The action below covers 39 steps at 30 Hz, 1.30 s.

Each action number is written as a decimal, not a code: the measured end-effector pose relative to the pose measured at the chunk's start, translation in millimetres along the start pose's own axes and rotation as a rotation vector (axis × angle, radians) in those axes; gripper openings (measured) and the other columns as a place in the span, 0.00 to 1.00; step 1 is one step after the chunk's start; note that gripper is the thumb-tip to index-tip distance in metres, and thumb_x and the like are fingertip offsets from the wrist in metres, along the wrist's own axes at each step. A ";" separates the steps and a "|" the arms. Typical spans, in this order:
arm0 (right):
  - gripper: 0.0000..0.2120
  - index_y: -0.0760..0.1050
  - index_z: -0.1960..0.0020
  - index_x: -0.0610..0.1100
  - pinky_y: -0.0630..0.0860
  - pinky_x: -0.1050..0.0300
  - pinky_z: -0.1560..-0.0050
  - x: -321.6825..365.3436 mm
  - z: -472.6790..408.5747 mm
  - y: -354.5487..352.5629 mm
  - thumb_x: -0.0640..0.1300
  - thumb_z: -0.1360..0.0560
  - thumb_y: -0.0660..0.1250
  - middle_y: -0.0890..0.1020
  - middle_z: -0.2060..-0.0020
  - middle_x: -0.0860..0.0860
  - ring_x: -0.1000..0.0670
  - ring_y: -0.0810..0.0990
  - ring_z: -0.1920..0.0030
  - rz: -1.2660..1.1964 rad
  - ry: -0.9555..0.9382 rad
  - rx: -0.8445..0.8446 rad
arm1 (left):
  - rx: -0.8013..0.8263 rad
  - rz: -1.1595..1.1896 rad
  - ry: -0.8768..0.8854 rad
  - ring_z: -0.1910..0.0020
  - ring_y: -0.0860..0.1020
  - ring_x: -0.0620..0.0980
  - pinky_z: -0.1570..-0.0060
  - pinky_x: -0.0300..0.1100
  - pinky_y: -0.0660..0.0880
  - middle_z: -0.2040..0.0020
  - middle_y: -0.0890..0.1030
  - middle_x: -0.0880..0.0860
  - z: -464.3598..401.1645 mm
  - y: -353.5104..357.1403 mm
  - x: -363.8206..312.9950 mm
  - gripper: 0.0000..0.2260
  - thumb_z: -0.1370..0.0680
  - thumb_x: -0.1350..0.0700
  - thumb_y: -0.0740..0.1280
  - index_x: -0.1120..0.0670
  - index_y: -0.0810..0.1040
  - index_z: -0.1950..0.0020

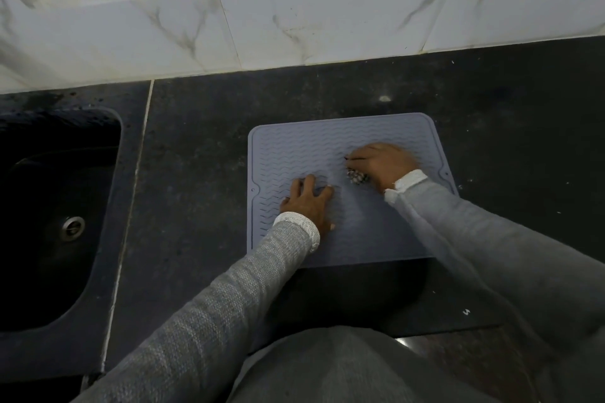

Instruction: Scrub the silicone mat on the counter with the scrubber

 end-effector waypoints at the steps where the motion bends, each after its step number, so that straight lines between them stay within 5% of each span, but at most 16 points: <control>1: 0.22 0.67 0.30 0.51 0.61 0.48 0.30 11.4 -7.1 -1.0 0.42 0.24 0.63 0.67 0.29 0.52 0.46 0.63 0.30 -0.019 -0.020 -0.026 | -0.001 0.004 -0.004 0.25 0.45 0.60 0.30 0.60 0.59 0.24 0.47 0.54 0.0 -0.3 -0.4 0.35 0.27 0.44 0.69 0.44 0.55 0.26; 5: 0.21 0.65 0.30 0.49 0.59 0.48 0.30 39.4 -23.1 2.2 0.45 0.22 0.59 0.65 0.28 0.51 0.46 0.61 0.29 0.076 -0.139 -0.003 | -0.039 -0.007 -0.004 0.26 0.48 0.59 0.31 0.58 0.62 0.25 0.49 0.53 -0.2 1.0 -0.3 0.34 0.29 0.44 0.70 0.45 0.58 0.27; 9: 0.20 0.61 0.28 0.51 0.56 0.50 0.30 0.8 0.6 9.5 0.51 0.20 0.51 0.63 0.27 0.52 0.48 0.59 0.28 -0.046 0.003 0.044 | -0.026 -0.012 0.006 0.25 0.46 0.59 0.31 0.60 0.61 0.25 0.48 0.54 -2.0 4.1 3.0 0.35 0.28 0.43 0.69 0.45 0.56 0.26; 14: 0.23 0.64 0.29 0.53 0.61 0.47 0.31 -39.8 25.4 9.4 0.45 0.23 0.62 0.65 0.28 0.53 0.46 0.63 0.30 0.124 0.034 0.089 | -0.016 -0.013 0.010 0.25 0.46 0.60 0.31 0.61 0.61 0.25 0.48 0.54 -3.7 4.5 3.1 0.35 0.28 0.43 0.69 0.45 0.55 0.26; 22: 0.20 0.65 0.30 0.51 0.58 0.48 0.30 38.0 -20.7 2.2 0.47 0.22 0.59 0.65 0.28 0.52 0.46 0.61 0.29 0.049 -0.132 -0.010 | -0.037 -0.019 -0.003 0.26 0.47 0.60 0.32 0.59 0.60 0.25 0.49 0.54 -5.0 5.7 1.2 0.35 0.29 0.43 0.70 0.45 0.57 0.26; 26: 0.20 0.63 0.29 0.54 0.56 0.49 0.29 3.5 -4.5 8.4 0.49 0.20 0.55 0.62 0.27 0.54 0.47 0.59 0.28 0.013 -0.067 0.054 | -0.047 -0.012 0.004 0.25 0.46 0.60 0.32 0.60 0.60 0.25 0.48 0.54 -4.5 9.2 4.8 0.35 0.28 0.42 0.69 0.44 0.56 0.26; 31: 0.23 0.67 0.31 0.55 0.63 0.48 0.33 -35.0 18.0 10.9 0.46 0.25 0.66 0.68 0.30 0.55 0.47 0.64 0.30 0.118 0.014 0.062 | -0.030 -0.020 0.015 0.25 0.45 0.60 0.32 0.61 0.60 0.25 0.48 0.54 -5.0 8.8 4.6 0.35 0.28 0.42 0.68 0.44 0.55 0.26; 39: 0.21 0.66 0.30 0.51 0.59 0.47 0.29 42.7 -20.5 4.0 0.46 0.23 0.60 0.66 0.28 0.53 0.47 0.61 0.29 -0.033 -0.128 0.010 | -0.065 -0.016 0.009 0.27 0.48 0.59 0.33 0.59 0.62 0.26 0.50 0.54 -4.6 8.2 2.8 0.34 0.29 0.43 0.70 0.45 0.58 0.28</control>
Point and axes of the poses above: each hand's wrist, its own z-axis away from the middle knuckle, its own y-axis out of the palm, x = y × z, the point moved 1 cm from there along -z, towards the middle knuckle
